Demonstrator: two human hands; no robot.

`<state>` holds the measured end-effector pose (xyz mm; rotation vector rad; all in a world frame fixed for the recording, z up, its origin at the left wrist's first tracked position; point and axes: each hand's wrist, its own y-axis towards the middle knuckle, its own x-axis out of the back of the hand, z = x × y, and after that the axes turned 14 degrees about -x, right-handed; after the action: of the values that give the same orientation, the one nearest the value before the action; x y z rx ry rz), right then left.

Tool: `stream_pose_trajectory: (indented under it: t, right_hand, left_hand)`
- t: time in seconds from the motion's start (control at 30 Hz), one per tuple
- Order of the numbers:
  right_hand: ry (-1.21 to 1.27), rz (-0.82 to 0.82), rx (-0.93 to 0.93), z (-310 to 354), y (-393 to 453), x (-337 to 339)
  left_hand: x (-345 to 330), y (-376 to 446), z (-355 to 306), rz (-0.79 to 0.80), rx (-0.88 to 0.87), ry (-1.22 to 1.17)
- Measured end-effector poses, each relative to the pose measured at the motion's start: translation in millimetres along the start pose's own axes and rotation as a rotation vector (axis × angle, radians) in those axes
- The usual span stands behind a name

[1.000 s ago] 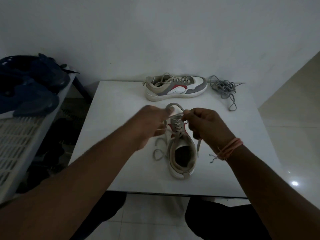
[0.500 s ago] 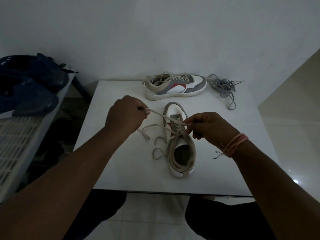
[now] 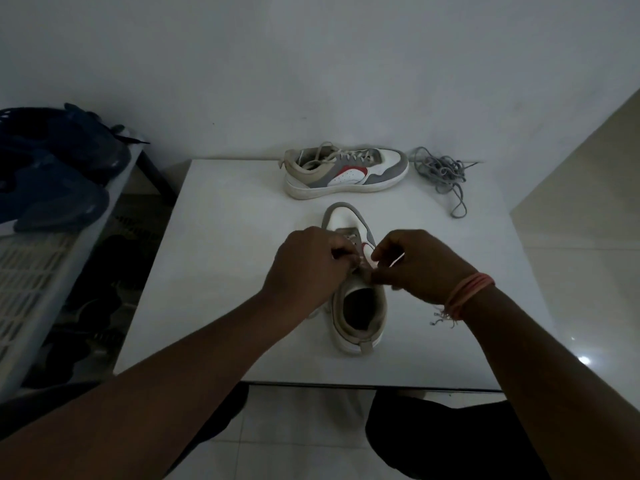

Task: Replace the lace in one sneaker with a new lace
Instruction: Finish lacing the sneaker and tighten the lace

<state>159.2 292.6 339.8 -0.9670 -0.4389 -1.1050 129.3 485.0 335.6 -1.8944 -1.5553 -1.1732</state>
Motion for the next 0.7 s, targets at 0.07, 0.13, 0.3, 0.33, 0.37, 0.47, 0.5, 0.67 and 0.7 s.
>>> stream_pose_trajectory:
  t: [0.07, 0.13, 0.3, 0.33, 0.37, 0.47, 0.5, 0.67, 0.7]
  right_hand:
    - [0.002, 0.050, -0.019, 0, -1, -5]
    - [0.032, 0.052, -0.029, -2, 1, -6]
    - [0.192, 0.163, -0.082, -4, 3, -1]
    - [0.211, 0.171, -0.087, -4, 3, -1]
    - [0.226, 0.174, -0.089, -4, 3, -2]
    - [0.233, 0.167, -0.086, -4, 3, -3]
    - [0.231, 0.166, -0.085, -4, 2, -2]
    - [0.187, 0.161, -0.056, -3, 1, 0]
    - [0.182, 0.152, -0.046, -3, 1, -1]
  left_hand:
    - [-8, -7, -6, 0.023, -0.008, 0.079]
    - [-14, -11, -9, 0.007, 0.004, 0.111]
    - [-21, -12, -14, -0.029, 0.008, 0.153]
    - [-22, -12, -15, -0.033, 0.010, 0.156]
    - [-24, -12, -16, -0.036, 0.011, 0.158]
    - [-26, -9, -17, -0.019, 0.022, 0.165]
    - [-26, -9, -17, -0.021, 0.021, 0.161]
    - [-26, -11, -19, -0.063, 0.068, 0.039]
    - [-27, -11, -19, -0.069, 0.087, 0.003]
